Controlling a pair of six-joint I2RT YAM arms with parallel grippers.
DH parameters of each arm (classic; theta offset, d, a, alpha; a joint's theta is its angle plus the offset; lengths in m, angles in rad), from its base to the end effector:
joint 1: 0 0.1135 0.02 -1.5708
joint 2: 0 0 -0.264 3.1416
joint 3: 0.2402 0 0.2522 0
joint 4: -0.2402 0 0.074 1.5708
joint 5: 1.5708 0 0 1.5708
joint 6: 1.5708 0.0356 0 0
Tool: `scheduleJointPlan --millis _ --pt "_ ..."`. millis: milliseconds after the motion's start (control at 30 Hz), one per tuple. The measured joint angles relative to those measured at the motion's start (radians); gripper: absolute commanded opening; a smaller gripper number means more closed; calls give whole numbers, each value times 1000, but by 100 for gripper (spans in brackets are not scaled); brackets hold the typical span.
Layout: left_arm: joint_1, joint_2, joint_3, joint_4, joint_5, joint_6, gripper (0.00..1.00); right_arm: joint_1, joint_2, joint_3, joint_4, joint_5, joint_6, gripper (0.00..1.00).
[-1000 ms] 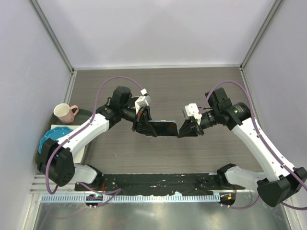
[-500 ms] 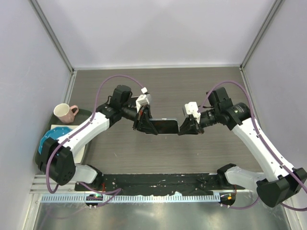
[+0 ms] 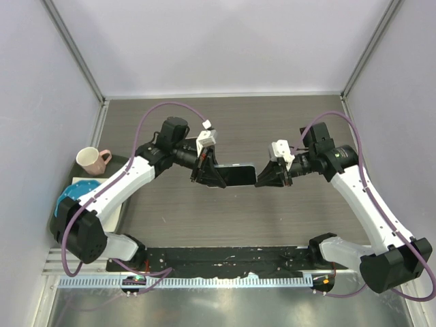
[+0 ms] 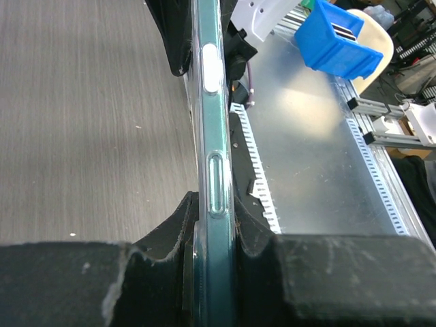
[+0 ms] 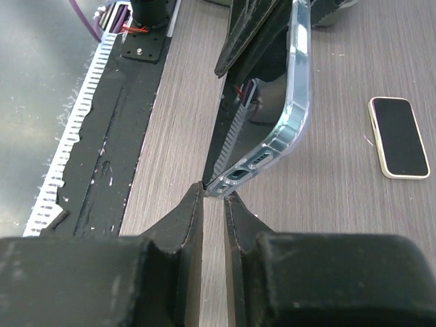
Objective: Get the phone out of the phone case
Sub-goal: Remove the phone case from the phone.
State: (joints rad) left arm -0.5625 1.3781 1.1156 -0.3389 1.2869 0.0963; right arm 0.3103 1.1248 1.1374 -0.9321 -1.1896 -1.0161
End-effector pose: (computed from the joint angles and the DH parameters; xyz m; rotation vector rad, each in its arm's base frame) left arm 0.2278 -0.1840 0.3195 1.3506 1.5857 -1.6492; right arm 0.1834 0.0935 0.3454 -1.5563 1.2663 1.0135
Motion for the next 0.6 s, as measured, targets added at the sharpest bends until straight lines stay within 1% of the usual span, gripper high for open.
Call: scheduleJointPlan --millis 267,367,500,600 --pt "-48 3 5 -42 -11 -2 0 1 -7 3 -170 -19 -248 1" --pt "-56 7 5 -42 -6 1 0 3 -13 11 -213 -11 -316 1" --pt "-60 12 12 -47 -8 2 0 3 -15 14 -221 15 -359 1" --pt "-62 12 17 -59 -15 2 0 6 -15 10 -196 45 -359 1"
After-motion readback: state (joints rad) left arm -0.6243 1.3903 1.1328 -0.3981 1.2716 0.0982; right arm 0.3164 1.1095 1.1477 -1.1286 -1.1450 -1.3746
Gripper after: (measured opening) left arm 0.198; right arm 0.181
